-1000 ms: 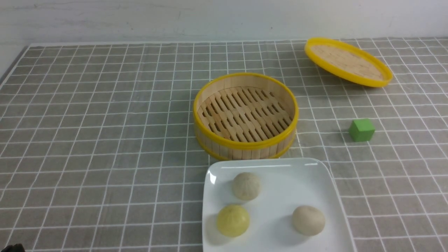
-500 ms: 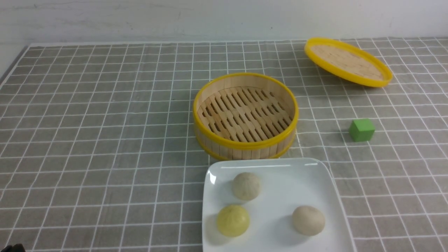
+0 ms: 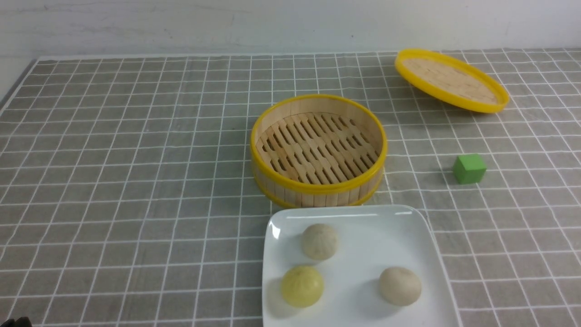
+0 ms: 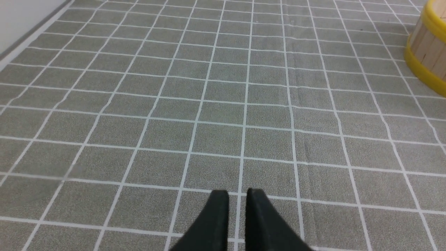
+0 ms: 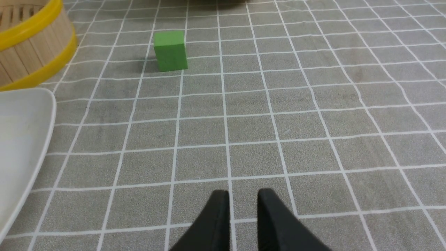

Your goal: Put the steamed buns into the plate on the grey tablecloth.

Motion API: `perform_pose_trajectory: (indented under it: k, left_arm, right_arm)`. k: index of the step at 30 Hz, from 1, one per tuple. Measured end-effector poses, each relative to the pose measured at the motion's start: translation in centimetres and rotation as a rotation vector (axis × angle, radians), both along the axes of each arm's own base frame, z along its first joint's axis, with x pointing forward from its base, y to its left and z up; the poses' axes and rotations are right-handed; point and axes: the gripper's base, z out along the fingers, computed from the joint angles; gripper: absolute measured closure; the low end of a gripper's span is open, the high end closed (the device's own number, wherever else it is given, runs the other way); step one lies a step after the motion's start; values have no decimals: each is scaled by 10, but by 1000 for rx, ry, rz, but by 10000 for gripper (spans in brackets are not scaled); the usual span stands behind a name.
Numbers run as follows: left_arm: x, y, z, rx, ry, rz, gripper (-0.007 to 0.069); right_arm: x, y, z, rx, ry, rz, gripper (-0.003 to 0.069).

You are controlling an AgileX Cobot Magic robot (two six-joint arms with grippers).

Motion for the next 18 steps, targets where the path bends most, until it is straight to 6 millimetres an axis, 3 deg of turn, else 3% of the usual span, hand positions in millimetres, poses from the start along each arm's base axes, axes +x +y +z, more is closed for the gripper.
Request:
perform_pose_trajectory:
  k: [18]
  left_arm:
    - [0, 4, 0, 115, 5, 10, 506]
  right_arm:
    - [0, 0, 0, 0, 0, 0, 503]
